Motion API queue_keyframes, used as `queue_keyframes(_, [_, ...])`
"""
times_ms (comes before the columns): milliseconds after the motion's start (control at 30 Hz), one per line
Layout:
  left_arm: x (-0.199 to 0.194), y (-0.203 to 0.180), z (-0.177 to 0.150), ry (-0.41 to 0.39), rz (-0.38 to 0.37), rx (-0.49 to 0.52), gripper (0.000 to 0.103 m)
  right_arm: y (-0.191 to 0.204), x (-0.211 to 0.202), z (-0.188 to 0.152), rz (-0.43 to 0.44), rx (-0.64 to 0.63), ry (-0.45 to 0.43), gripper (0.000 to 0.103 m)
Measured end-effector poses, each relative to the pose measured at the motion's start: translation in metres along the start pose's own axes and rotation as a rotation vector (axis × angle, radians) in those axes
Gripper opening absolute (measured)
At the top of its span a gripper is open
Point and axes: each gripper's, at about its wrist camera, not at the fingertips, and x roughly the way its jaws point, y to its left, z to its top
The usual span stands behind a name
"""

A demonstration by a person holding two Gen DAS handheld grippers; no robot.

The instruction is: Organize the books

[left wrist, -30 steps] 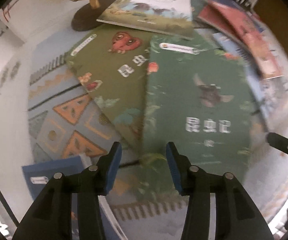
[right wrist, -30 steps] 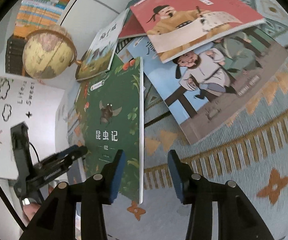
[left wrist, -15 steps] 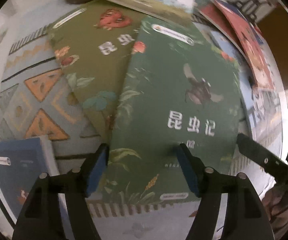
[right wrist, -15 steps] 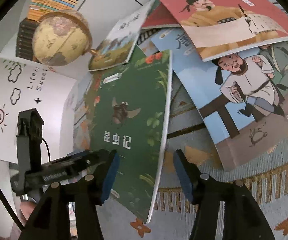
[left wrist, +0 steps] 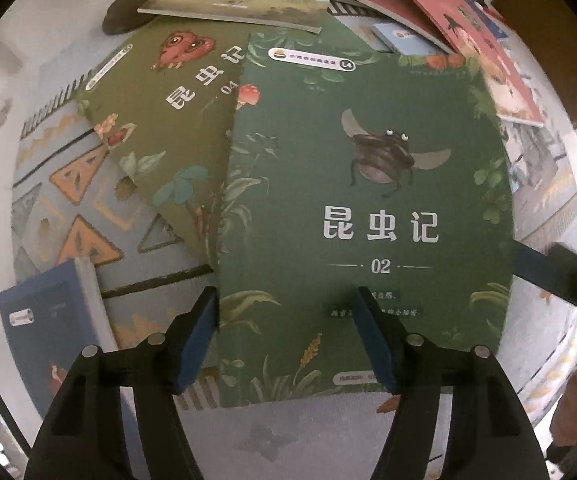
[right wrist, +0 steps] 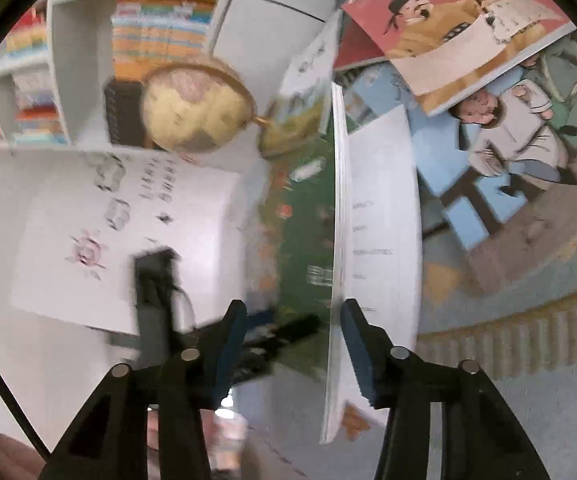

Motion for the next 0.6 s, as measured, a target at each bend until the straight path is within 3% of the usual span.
queue_keyframes(100, [0.001,-0.004,-0.015,-0.007,0.006,0.001,0.064,-0.02,0.0,-0.007,0.024,0.092,0.014,0.046])
queue_keyframes(200, [0.003,-0.003,-0.026,-0.015,0.0,-0.006,0.065,-0.026,-0.005,-0.013,0.163,0.145,0.025,0.046])
queue_keyframes(300, [0.004,-0.001,-0.031,-0.009,0.002,-0.014,0.065,-0.019,0.001,-0.019,0.091,0.086,0.075,0.046])
queue_keyframes(400, [0.006,0.0,-0.02,-0.009,0.006,-0.007,0.065,-0.021,0.008,-0.028,0.083,0.103,0.111,0.045])
queue_keyframes(467, [0.005,-0.001,-0.022,-0.011,0.001,-0.013,0.065,-0.016,0.013,-0.034,0.048,0.061,0.114,0.037])
queue_keyframes(533, [0.004,-0.002,-0.021,-0.008,0.001,-0.011,0.064,-0.012,0.015,-0.034,-0.016,0.03,0.091,0.012])
queue_keyframes(600, [0.001,-0.002,-0.02,-0.013,0.009,-0.007,0.052,-0.016,0.013,-0.033,-0.088,0.04,0.077,0.007])
